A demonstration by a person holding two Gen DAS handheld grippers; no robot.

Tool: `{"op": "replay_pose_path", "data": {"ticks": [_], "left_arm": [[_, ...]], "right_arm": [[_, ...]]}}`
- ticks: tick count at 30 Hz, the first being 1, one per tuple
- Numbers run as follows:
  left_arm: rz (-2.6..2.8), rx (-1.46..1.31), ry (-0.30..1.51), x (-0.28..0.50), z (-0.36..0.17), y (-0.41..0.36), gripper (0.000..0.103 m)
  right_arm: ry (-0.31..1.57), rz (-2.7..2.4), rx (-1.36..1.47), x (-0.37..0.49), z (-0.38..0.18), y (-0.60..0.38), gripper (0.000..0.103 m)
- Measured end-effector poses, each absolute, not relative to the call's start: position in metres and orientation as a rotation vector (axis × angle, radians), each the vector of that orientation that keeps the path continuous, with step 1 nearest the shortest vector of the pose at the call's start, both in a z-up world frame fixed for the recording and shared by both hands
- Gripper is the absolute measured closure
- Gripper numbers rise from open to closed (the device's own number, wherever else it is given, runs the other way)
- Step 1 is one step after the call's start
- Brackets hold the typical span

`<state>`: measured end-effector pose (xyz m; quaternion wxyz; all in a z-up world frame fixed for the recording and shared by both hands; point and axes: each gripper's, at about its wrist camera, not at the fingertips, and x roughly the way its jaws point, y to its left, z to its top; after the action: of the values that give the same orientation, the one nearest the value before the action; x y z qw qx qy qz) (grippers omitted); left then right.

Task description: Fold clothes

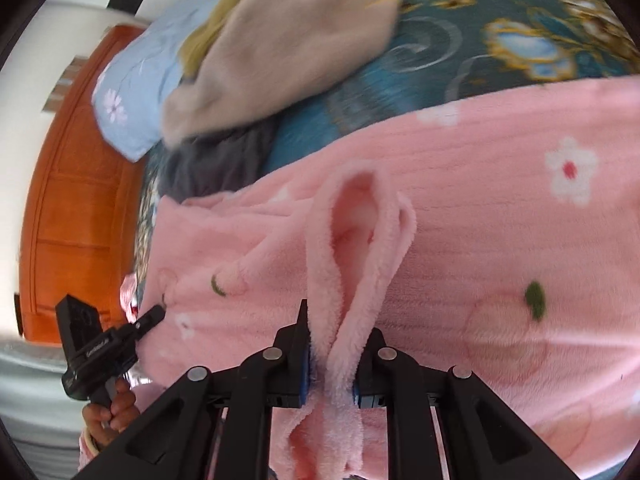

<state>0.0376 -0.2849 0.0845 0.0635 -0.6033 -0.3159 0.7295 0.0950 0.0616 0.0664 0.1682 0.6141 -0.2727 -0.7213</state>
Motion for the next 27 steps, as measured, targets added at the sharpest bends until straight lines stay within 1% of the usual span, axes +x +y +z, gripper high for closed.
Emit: {"op": "replay_pose_path", "data": {"ticks": [2,5,6,7,8,10,12,14,16,18,20,23,25,27], "left_arm": [[2.139,-1.896,-1.045,0.038,0.077,-0.307,0.086],[2.132,-1.941,-1.016,0.033,0.073,-0.31,0.084],[2.134,-1.923,-1.036,0.033,0.076,-0.314,0.083],[2.135,-1.899,-1.066,0.034,0.079,-0.319,0.079],[2.136,-1.876,-1.096,0.034,0.082,-0.324,0.078],[2.211,-1.839,-1.167,0.037,0.093,-0.344,0.075],[2.326,-1.797,-1.173,0.038,0.11,-0.361,0.074],[2.359,-1.701,-1.117,0.036,0.13,-0.36,0.073],[2.315,-1.657,-1.013,0.035,0.145,-0.358,0.071],[2.248,-1.684,-0.874,0.011,0.131,-0.277,0.071],[2.194,-1.733,-0.75,0.008,0.111,-0.25,0.071],[2.192,-1.858,-0.6,0.007,0.086,-0.234,0.071],[2.157,-1.944,-0.598,0.02,0.061,-0.249,0.071],[2.127,-1.982,-0.627,0.016,0.05,-0.255,0.071]], "right_arm": [[-0.718,-2.033,1.779,0.092,0.06,0.041,0.086],[-0.635,-2.038,1.853,0.093,0.048,0.033,0.085],[-0.652,-2.032,1.852,0.094,0.051,0.037,0.085],[-0.669,-2.026,1.85,0.094,0.054,0.041,0.084],[-0.675,-2.028,1.845,0.095,0.059,0.046,0.081],[-0.652,-2.081,1.812,0.095,0.078,0.06,0.081],[-0.644,-2.15,1.768,0.096,0.096,0.074,0.078],[-0.654,-2.173,1.715,0.093,0.109,0.073,0.078],[-0.665,-2.195,1.662,0.091,0.123,0.072,0.078],[-0.606,-2.151,1.638,0.084,0.126,0.048,0.076],[-0.491,-2.082,1.648,0.08,0.12,0.016,0.076],[-0.361,-2.066,1.659,0.081,0.109,-0.008,0.076],[-0.315,-2.12,1.697,0.082,0.096,-0.002,0.076],[-0.275,-2.169,1.743,0.083,0.08,0.005,0.076]]}}
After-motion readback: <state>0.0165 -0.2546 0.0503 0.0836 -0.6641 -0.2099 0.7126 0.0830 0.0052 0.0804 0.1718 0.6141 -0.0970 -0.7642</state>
